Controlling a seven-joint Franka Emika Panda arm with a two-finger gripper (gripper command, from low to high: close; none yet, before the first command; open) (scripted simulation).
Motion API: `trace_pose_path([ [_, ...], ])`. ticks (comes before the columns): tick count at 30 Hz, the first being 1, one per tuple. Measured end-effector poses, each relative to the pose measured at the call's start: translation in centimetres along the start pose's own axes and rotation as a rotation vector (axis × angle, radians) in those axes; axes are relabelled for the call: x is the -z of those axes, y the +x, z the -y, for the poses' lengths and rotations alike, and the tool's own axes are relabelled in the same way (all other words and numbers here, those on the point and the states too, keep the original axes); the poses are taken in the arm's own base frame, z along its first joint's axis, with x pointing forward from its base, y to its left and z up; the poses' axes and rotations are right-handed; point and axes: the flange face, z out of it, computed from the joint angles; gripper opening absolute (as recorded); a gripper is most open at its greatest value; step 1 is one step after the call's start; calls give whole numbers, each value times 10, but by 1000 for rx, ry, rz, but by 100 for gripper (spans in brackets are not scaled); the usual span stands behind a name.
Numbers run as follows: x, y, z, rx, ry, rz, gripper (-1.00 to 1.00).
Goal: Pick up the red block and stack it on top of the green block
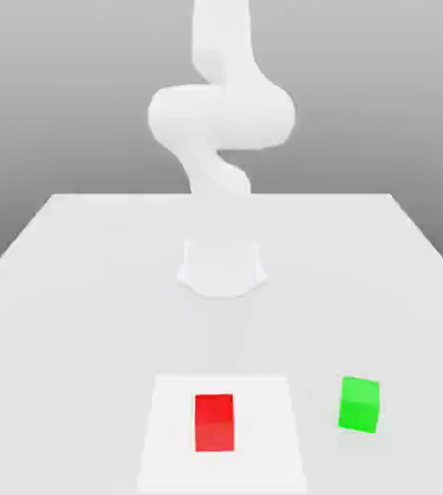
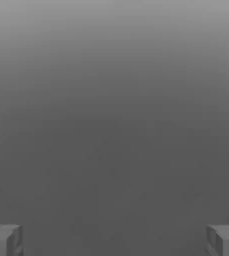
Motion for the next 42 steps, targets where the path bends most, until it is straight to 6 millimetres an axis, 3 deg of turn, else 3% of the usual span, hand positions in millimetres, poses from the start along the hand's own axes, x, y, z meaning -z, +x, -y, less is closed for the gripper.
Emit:
trace_pose_path([
  [6,-136,-25,-29,12,-145,142,0],
  [12,-247,-73,-81,23,-284,283,0],
  [17,-319,-127,-139,31,-398,402,0],
  [22,-369,-183,-198,38,-493,503,0],
  [26,-402,-206,-221,39,-501,512,0],
  [27,-410,-211,-226,39,-501,513,-100],
  [33,-414,-214,-229,39,-501,513,-100],
  [35,-407,-209,-224,39,-501,513,-100],
  [40,-369,-189,-199,41,-501,514,-100],
  [42,-360,-216,-165,77,-489,525,-100],
])
